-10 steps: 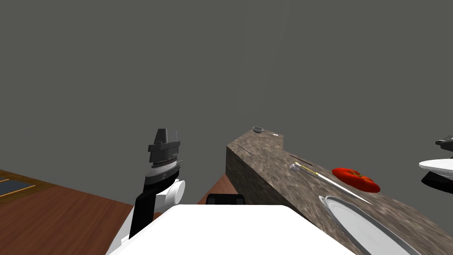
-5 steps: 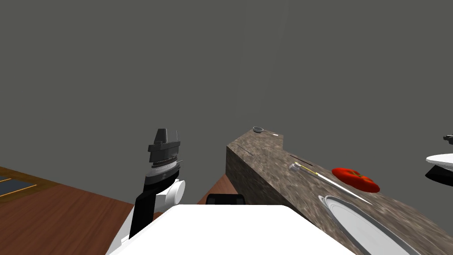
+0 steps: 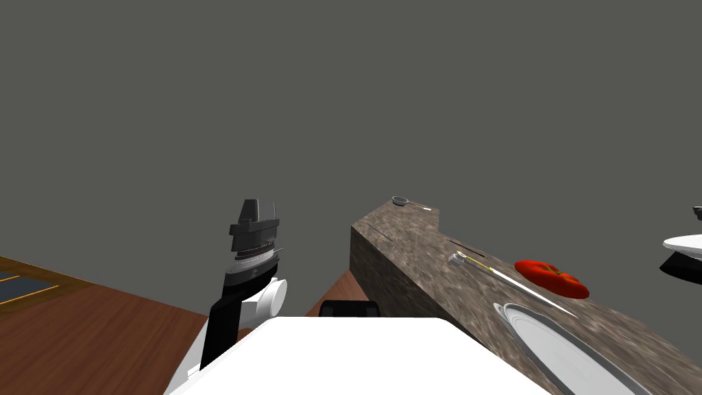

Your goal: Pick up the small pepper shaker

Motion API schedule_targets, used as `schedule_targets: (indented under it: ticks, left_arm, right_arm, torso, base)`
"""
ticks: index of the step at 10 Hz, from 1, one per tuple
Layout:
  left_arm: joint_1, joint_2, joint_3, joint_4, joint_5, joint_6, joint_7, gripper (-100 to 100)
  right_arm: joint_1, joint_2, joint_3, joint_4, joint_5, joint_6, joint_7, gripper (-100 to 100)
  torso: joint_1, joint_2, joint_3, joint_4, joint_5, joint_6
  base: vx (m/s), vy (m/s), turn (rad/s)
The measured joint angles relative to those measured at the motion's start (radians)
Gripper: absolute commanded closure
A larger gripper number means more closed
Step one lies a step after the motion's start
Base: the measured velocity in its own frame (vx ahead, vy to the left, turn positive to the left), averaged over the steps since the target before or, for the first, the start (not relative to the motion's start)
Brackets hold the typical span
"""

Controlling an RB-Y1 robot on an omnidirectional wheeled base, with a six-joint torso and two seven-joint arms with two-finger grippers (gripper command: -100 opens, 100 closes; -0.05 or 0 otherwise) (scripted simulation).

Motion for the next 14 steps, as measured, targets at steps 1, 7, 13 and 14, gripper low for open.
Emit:
schedule_targets:
  ticks: [1,7,13,14]
  left_arm:
    - [0.0,0.0,0.0,0.0,0.0,0.0,0.0,0]
    - [0.0,0.0,0.0,0.0,0.0,0.0,0.0,0]
    - [0.0,0.0,0.0,0.0,0.0,0.0,0.0,0]
    - [0.0,0.0,0.0,0.0,0.0,0.0,0.0,0]
  right_arm:
    - [0.0,0.0,0.0,0.0,0.0,0.0,0.0,100]
    - [-0.037,0.033,-0.003,-0.01,0.001,-0.015,0.069,-100]
    - [-0.113,0.101,-0.008,-0.023,-0.003,-0.05,0.203,-100]
    - [-0.124,0.109,-0.007,-0.02,-0.004,-0.059,0.229,-100]
  torso:
    - [0.0,0.0,0.0,0.0,0.0,0.0]
    - [0.002,0.001,0.001,0.0,0.0,0.0]
    - [0.002,0.001,0.001,0.0,0.0,0.0]
    - [0.002,0.001,0.001,0.0,0.0,0.0]
  base:
    - [0.0,0.0,0.0]
    - [-0.008,0.021,-0.016]
    - [-0.011,0.028,-0.028]
    - [-0.013,0.027,-0.044]
